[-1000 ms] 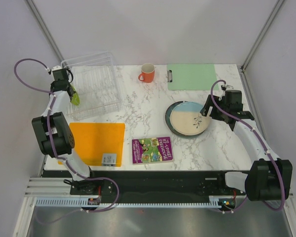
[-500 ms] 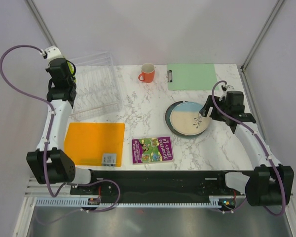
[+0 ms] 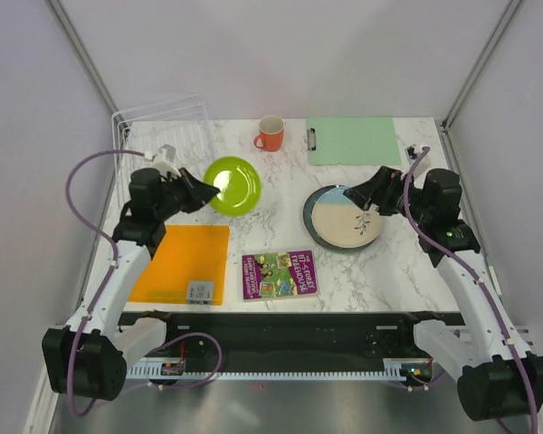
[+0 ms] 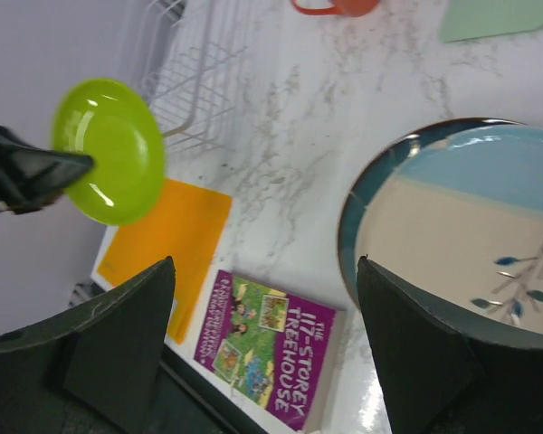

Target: Unload the plates from the dish rack

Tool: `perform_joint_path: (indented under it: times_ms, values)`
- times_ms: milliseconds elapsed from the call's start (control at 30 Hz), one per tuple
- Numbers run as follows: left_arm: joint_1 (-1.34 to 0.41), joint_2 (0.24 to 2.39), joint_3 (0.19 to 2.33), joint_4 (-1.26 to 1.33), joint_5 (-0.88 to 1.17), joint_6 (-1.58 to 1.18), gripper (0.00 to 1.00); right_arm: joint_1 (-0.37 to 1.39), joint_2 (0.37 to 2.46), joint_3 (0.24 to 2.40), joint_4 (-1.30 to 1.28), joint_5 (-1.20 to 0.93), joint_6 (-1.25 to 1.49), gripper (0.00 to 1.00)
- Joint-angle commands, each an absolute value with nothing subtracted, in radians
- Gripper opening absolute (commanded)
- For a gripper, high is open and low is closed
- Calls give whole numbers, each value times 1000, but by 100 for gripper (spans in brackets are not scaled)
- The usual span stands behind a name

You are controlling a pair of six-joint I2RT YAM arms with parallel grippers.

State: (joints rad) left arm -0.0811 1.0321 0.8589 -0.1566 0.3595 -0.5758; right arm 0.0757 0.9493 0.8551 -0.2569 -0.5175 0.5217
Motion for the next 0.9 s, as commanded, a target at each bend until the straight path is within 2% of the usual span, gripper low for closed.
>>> perform_joint_path:
  times_ms: [0, 167, 667, 767, 833, 867]
  values:
    - [-199, 1014, 786, 61, 548, -791, 2, 185, 931, 827, -86, -568, 658, 88]
    - [-296, 1009, 743, 139, 552, -847, 2, 314, 975, 798, -9, -520, 701, 88]
    - [-480, 980, 649, 253, 465, -911, 2, 529, 1167, 842, 132, -474, 738, 87]
    - [-502, 999, 647, 270, 466, -908, 2, 540, 1186, 841, 141, -456, 738, 57]
    - [-502, 1003, 644, 281, 474, -902, 3, 540, 1189, 842, 134, -436, 727, 16]
    - [-502, 1003, 643, 275, 476, -897, 6, 540, 1181, 845, 92, -410, 721, 2]
